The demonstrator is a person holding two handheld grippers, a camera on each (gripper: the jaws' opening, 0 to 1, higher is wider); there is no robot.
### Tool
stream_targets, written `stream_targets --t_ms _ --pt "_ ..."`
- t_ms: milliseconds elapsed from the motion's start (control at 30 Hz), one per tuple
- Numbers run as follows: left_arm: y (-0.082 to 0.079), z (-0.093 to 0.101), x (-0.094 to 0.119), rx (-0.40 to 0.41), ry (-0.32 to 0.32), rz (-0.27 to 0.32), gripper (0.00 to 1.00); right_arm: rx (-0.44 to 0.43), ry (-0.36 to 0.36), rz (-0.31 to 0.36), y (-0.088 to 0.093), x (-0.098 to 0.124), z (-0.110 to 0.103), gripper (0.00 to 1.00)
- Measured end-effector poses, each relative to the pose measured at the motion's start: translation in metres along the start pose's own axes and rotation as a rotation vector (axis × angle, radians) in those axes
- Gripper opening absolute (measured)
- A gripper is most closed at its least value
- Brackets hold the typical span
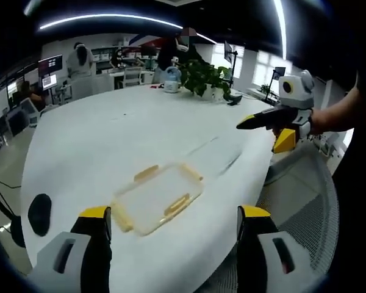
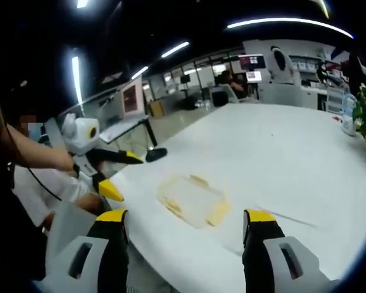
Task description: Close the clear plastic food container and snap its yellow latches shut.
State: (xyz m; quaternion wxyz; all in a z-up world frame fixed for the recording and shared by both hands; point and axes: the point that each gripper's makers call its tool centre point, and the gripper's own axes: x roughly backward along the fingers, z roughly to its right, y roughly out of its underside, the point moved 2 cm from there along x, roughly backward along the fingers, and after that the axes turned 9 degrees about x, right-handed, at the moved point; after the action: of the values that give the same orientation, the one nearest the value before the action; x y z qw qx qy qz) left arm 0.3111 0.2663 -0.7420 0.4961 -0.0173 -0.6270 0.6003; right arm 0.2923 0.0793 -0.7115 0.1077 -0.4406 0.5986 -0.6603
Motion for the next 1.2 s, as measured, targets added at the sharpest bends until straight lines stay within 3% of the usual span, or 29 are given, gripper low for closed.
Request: stream_targets --t_ms 633,1200 --pt "-0.001 -0.027 -0.029 -0.148 0.076 -0.108 0.85 0.092 -0.037 -0.069 0.004 -0.034 0.014 0.75" --pt "0.005 -0.039 -0.041 -0.199 0.128 -0.162 0.84 0.163 -0.062 -0.116 0.005 -0.052 0.018 0.75"
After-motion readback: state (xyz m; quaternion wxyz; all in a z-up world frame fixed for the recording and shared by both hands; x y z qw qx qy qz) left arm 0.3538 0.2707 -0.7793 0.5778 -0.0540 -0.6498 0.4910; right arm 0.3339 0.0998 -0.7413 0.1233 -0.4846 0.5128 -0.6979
